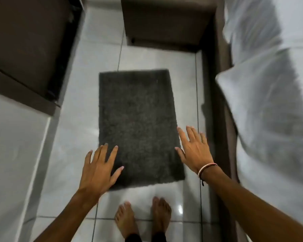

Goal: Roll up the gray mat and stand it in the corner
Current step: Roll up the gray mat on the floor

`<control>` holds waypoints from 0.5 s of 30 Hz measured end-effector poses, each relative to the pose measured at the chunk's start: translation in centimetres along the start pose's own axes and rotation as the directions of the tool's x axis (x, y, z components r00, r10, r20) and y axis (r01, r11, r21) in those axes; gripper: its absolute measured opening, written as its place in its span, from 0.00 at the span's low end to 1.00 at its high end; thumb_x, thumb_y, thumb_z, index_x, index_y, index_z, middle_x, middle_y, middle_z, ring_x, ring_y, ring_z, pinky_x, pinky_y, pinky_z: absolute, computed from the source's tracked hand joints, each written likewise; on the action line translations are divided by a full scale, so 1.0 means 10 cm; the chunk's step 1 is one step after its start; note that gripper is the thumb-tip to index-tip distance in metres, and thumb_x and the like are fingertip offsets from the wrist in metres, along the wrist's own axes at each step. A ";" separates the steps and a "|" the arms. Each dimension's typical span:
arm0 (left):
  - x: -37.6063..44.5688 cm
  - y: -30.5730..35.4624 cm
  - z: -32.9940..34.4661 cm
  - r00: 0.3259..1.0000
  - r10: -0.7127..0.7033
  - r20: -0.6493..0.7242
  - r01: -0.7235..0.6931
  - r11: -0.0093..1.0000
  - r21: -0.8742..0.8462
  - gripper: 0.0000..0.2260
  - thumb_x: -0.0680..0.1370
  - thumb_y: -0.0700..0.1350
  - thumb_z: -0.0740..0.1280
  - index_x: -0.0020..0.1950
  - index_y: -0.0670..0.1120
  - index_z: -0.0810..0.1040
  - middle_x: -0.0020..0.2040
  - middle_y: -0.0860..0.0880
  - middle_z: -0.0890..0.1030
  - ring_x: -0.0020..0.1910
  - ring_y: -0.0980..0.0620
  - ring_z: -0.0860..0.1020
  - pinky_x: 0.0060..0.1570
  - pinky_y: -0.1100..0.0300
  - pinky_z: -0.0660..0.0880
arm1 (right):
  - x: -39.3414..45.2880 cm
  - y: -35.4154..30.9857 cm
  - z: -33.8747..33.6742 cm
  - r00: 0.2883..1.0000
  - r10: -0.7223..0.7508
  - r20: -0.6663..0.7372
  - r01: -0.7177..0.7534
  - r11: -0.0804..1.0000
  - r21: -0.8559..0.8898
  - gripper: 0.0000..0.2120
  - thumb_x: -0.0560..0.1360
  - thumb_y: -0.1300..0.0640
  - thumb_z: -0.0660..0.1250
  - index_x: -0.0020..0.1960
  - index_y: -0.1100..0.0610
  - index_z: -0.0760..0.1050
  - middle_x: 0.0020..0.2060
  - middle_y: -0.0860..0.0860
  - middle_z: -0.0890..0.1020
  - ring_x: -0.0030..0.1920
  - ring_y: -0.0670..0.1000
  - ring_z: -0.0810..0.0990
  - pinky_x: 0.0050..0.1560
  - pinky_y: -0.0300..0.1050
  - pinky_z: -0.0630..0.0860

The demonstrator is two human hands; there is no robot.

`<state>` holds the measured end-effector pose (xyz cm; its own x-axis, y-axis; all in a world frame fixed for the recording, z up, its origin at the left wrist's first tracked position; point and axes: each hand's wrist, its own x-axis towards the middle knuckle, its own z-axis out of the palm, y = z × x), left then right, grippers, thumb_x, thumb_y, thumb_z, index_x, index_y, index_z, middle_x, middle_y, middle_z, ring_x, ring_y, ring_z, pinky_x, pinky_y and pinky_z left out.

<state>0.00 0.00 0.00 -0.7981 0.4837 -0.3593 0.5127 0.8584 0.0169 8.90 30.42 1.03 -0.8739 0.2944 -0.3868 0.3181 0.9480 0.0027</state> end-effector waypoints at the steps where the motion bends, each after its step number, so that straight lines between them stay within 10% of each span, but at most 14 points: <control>1: 0.08 0.06 0.60 0.994 0.039 0.101 -0.038 0.999 -0.009 0.35 0.76 0.67 0.50 0.74 0.45 0.71 0.69 0.36 0.75 0.66 0.36 0.76 0.66 0.38 0.71 | 0.10 -0.03 0.59 0.997 -0.019 0.074 0.018 1.000 0.013 0.33 0.82 0.44 0.60 0.81 0.53 0.52 0.79 0.61 0.60 0.79 0.62 0.58 0.78 0.63 0.59; 5: 0.17 0.30 2.25 0.953 0.151 0.261 -0.163 0.986 0.022 0.29 0.70 0.55 0.76 0.66 0.42 0.78 0.62 0.35 0.79 0.57 0.35 0.79 0.57 0.38 0.77 | 0.20 -0.14 2.14 0.970 -0.125 0.210 0.100 0.987 0.123 0.21 0.81 0.54 0.64 0.73 0.54 0.69 0.75 0.58 0.70 0.72 0.62 0.71 0.72 0.59 0.70; 9: 0.12 0.49 3.48 0.908 0.109 0.406 -0.161 0.982 0.097 0.31 0.78 0.55 0.64 0.78 0.45 0.61 0.75 0.38 0.64 0.71 0.38 0.66 0.70 0.40 0.62 | 0.09 -0.29 3.39 0.951 -0.134 0.277 0.109 0.989 0.104 0.24 0.76 0.62 0.68 0.71 0.56 0.74 0.74 0.59 0.72 0.73 0.62 0.70 0.72 0.60 0.69; 15: 0.39 0.43 4.12 0.939 0.144 0.313 -0.201 0.967 0.159 0.25 0.69 0.38 0.69 0.66 0.39 0.73 0.59 0.35 0.77 0.57 0.34 0.76 0.54 0.38 0.75 | 0.25 -0.35 4.19 0.946 -0.137 0.294 0.140 0.990 0.009 0.38 0.60 0.51 0.81 0.67 0.60 0.75 0.66 0.68 0.75 0.64 0.68 0.76 0.61 0.65 0.75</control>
<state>12.09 -1.47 -39.76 -0.5764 0.5242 -0.6268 0.7064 0.7053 -0.0598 21.00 22.73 -38.57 -0.7623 0.1136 -0.6371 0.1958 0.9788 -0.0598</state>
